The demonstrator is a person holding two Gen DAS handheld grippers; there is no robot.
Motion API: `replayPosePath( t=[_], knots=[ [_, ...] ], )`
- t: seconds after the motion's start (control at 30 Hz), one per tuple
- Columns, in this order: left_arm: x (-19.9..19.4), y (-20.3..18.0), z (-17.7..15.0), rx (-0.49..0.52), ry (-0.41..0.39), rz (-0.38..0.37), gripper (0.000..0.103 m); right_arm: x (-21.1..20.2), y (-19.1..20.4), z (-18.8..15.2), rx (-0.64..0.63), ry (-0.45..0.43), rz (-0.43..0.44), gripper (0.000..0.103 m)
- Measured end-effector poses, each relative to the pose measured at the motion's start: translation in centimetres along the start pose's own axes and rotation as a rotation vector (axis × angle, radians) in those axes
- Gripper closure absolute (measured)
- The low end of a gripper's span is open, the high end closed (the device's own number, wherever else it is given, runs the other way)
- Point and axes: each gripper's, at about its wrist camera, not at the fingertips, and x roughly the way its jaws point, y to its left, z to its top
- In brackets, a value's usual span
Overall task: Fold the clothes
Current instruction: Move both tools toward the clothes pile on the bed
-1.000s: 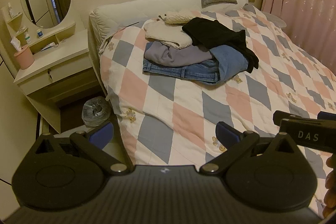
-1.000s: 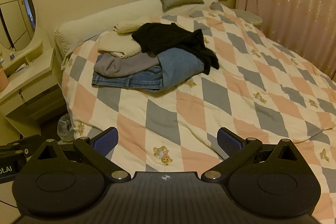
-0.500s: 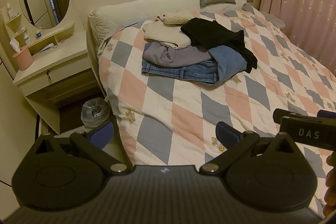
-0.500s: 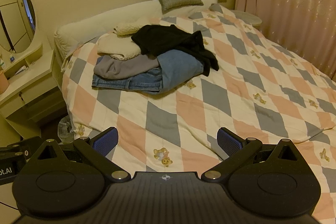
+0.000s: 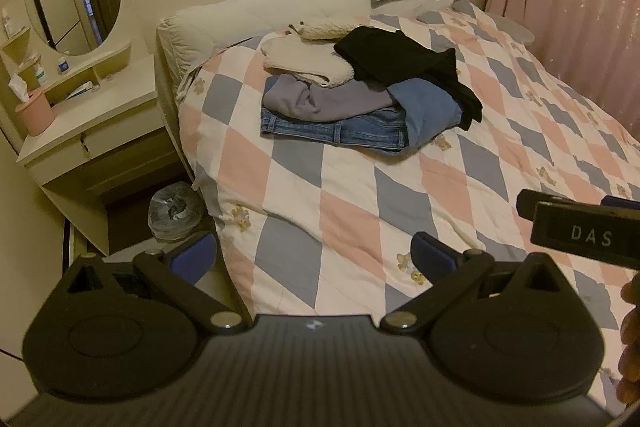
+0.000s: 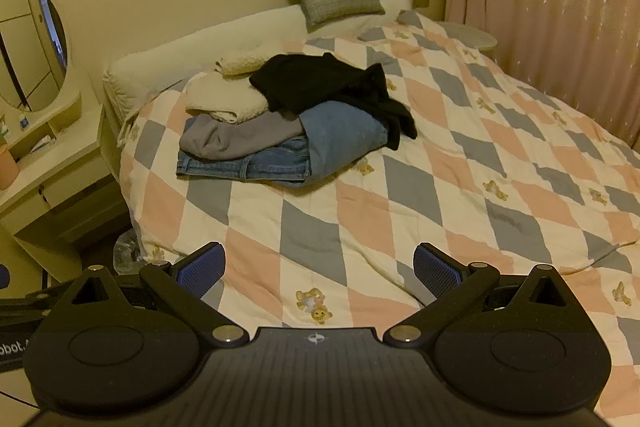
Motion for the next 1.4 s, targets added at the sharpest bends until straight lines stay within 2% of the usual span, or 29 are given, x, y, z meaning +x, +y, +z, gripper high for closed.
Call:
replayPosePath(
  t=[0.47, 1.07, 1.4],
  knots=[
    [-0.3, -0.6, 0.1, 0.028, -0.017, -0.021, 0.001, -0.8, -0.3, 0.1, 0.013, -0.026, -0.012, 0.000],
    [0.6, -0.8, 0.7, 0.037, -0.039, -0.065, 0.001, -0.2, -0.7, 0.2, 0.024, -0.018, -0.033, 0.000],
    [4.0, 0.8, 0.9, 0.043, 0.048, -0.054, 0.001, 2.0, -0.1, 0.7, 0.044, 0.007, -0.046, 0.000]
  ],
)
